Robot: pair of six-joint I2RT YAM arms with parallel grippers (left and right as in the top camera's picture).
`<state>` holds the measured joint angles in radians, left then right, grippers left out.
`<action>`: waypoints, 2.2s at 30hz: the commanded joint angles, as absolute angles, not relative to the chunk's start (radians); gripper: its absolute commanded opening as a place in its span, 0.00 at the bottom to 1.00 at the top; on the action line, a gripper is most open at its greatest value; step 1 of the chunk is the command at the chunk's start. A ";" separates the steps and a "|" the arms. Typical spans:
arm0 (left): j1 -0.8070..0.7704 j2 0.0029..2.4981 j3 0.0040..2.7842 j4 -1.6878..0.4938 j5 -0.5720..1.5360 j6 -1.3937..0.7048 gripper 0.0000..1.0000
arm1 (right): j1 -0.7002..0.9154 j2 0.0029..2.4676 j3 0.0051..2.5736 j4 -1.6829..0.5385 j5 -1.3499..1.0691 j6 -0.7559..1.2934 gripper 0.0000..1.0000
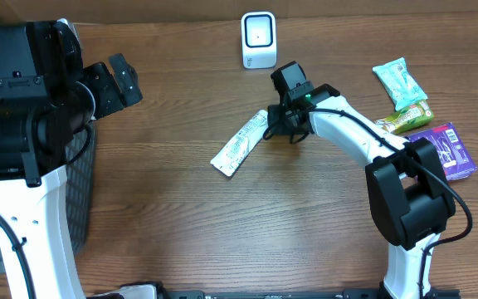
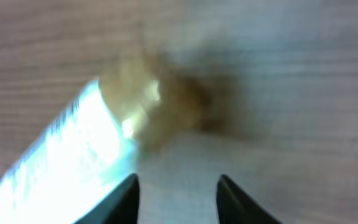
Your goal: Scan the item barcode
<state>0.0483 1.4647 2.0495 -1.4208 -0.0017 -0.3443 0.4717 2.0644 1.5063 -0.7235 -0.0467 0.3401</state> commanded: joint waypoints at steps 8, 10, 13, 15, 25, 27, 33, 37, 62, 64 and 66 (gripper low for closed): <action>0.052 1.468 2.062 -1.418 -0.010 -0.336 1.00 | 0.524 1.984 1.542 -0.861 -0.339 0.511 0.90; 0.052 1.468 2.062 -1.418 -0.010 -0.337 1.00 | 0.545 1.993 1.527 -0.836 -0.322 0.574 0.92; 0.052 1.468 2.062 -1.418 -0.010 -0.337 1.00 | 0.578 2.013 1.480 -0.758 -0.290 0.727 0.89; 0.052 1.468 2.062 -1.418 -0.010 -0.337 1.00 | 0.603 2.022 1.442 -0.705 -0.257 0.810 0.87; 0.052 1.468 2.062 -1.418 -0.010 -0.337 1.00 | 0.634 2.025 1.319 -0.528 -0.126 0.918 0.80; 0.052 1.468 2.062 -1.418 -0.010 -0.337 1.00 | 0.640 2.028 1.293 -0.474 -0.136 0.937 0.77; 0.052 1.468 2.062 -1.418 -0.010 -0.337 1.00 | 0.675 2.066 1.242 -0.357 -0.136 1.014 0.70; 0.052 1.468 2.062 -1.418 -0.010 -0.337 1.00 | 0.681 2.077 1.242 -0.336 -0.134 1.018 0.61; 0.052 1.468 2.062 -1.418 -0.010 -0.337 1.00 | 0.424 2.076 1.291 -0.655 -0.562 0.483 0.08; 0.052 1.468 2.062 -1.418 -0.010 -0.336 1.00 | 0.387 2.076 1.291 -0.697 -0.586 0.450 0.19; 0.052 1.468 2.062 -1.418 -0.010 -0.337 1.00 | 0.340 2.076 1.291 -0.741 -0.580 0.436 0.41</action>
<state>0.0483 1.4647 2.0495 -1.4208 -0.0017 -0.3443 0.3893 2.0399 1.3064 -0.7067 -0.5709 0.5179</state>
